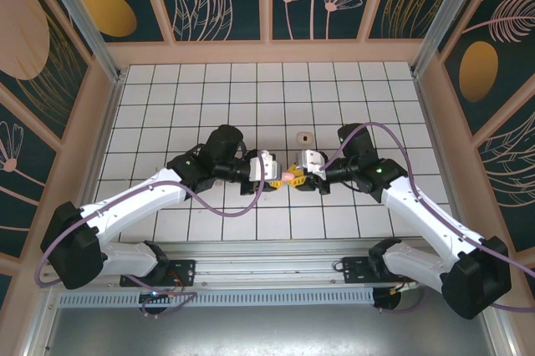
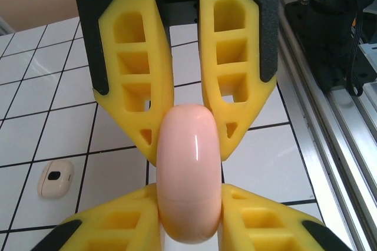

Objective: Insert wireless bluetooth earbuds into charging case

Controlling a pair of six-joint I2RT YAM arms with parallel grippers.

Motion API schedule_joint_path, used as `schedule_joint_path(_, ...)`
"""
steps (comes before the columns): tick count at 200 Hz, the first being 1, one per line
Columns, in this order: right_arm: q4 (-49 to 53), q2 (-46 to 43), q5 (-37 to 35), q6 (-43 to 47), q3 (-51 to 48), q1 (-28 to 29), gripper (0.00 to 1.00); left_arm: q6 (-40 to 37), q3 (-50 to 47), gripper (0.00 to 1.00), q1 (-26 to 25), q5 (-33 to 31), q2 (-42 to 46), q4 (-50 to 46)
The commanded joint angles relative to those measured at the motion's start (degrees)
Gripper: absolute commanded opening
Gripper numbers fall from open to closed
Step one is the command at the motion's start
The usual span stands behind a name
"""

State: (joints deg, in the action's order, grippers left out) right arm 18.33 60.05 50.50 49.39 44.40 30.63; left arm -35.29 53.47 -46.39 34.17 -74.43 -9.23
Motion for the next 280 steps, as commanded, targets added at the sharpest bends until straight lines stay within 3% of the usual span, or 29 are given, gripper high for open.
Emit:
schedule_joint_path(1,-2.50,0.37,-0.84,-0.41,1.65,0.39,0.18,0.60,1.63,0.25,-0.13,2.12,-0.12,0.42)
schedule_joint_path(37,-2.68,0.26,-0.92,-1.16,1.53,0.39,0.19,1.10,1.54,0.21,-0.14,2.36,0.22,0.75)
schedule_joint_path(65,-4.87,-0.91,-0.51,-4.09,1.15,0.35,0.31,0.51,1.20,0.20,-0.15,1.29,0.26,0.45)
schedule_joint_path(92,-10.50,-3.00,3.72,-9.64,-0.52,-3.16,0.37,0.33,0.77,0.20,-0.14,1.24,0.67,0.77)
schedule_joint_path(166,-14.93,-4.73,1.90,-15.43,-1.29,-6.84,0.42,1.98,-0.84,0.20,-0.13,0.73,1.81,3.52)
schedule_joint_path(206,-18.81,-7.06,4.17,-21.35,-2.22,-8.20,0.43,9.72,-3.98,0.19,2.97,2.67,2.19,11.29)
schedule_joint_path(242,-19.49,-7.25,0.01,-30.45,-1.43,-8.59,0.42,18.94,-7.96,0.18,9.15,5.23,4.11,20.29)
schedule_joint_path(280,-18.80,-3.37,-9.91,-51.00,1.92,-8.21,0.41,30.39,-15.74,0.17,16.20,2.91,6.37,33.07)
